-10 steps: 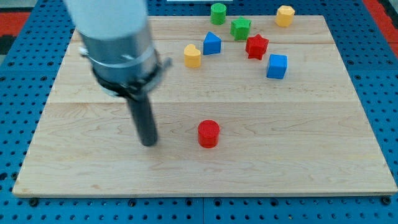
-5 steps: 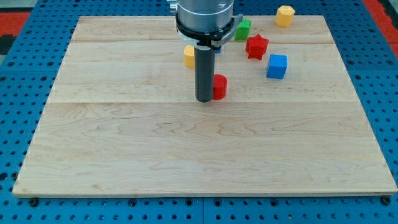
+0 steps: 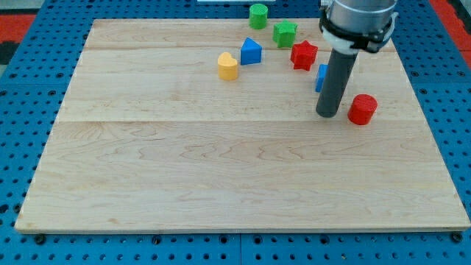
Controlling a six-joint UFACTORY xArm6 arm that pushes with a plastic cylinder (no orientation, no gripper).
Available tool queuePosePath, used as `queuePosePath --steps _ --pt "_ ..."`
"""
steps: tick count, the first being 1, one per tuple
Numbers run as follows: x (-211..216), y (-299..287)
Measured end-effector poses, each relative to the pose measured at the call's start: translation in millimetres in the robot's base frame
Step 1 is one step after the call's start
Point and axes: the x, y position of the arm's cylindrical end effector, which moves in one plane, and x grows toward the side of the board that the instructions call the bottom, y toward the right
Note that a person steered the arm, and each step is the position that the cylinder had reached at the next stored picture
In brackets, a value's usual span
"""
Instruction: Move the red circle closer to the yellow hexagon
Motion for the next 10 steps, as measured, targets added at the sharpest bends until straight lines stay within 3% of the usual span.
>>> queuePosePath --steps 1,2,3,4,6,8,9,10 --pt "23.3 23.8" --pt "4.3 79.8" --pt "-37.2 79.8" --pt "-0.5 91.8" --pt "67.8 207.9" --pt "66.2 207.2" --pt "60.7 142.8" --pt "18.6 52.0"
